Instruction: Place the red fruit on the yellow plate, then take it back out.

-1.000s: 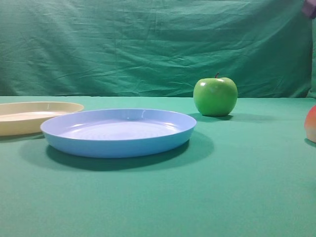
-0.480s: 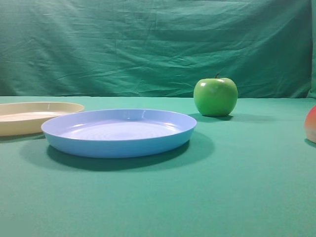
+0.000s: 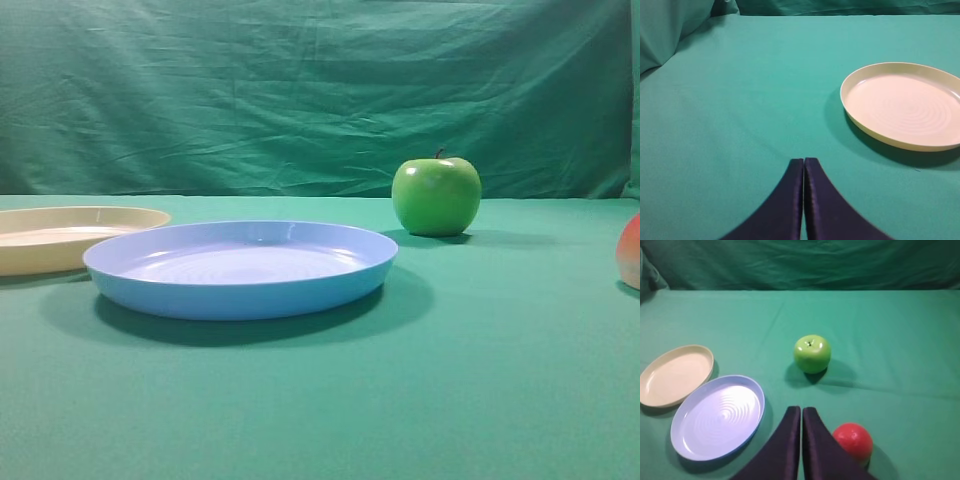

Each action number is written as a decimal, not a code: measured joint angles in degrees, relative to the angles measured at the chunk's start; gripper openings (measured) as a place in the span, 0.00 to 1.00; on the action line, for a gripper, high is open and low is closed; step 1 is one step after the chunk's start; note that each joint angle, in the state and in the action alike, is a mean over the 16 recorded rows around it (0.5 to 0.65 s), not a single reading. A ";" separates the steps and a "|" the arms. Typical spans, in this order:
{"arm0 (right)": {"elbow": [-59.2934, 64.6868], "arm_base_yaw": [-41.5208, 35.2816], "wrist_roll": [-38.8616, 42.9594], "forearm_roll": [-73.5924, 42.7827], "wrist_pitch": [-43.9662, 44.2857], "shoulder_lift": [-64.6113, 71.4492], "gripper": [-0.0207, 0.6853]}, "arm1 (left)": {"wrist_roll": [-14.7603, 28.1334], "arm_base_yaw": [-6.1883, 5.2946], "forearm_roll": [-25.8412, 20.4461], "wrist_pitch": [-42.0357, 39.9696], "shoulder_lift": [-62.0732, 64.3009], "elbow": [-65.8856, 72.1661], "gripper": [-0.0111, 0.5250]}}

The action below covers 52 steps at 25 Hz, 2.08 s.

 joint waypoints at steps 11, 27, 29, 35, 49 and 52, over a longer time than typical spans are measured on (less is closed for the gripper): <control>17.21 -2.95 -0.14 -3.07 -15.55 -13.60 0.03 | 0.00 0.00 0.00 0.00 0.00 0.00 0.02; 39.81 -5.41 -2.62 -5.87 -24.82 -23.28 0.03 | 0.00 0.00 0.00 0.00 0.00 0.00 0.02; 40.94 -5.45 -2.83 -5.98 -24.91 -23.53 0.03 | 0.00 0.00 0.00 0.00 0.00 0.00 0.02; 42.30 -5.45 -2.95 -6.33 -24.96 -23.61 0.03 | 0.00 0.00 0.00 0.00 0.00 0.00 0.02; 42.30 -5.45 -2.95 -6.68 -24.98 -23.61 0.03 | 0.00 0.00 0.00 0.00 0.00 0.00 0.02; 42.30 -5.45 -2.95 -6.69 -24.98 -23.61 0.03 | 0.00 0.00 0.00 0.00 0.00 0.00 0.02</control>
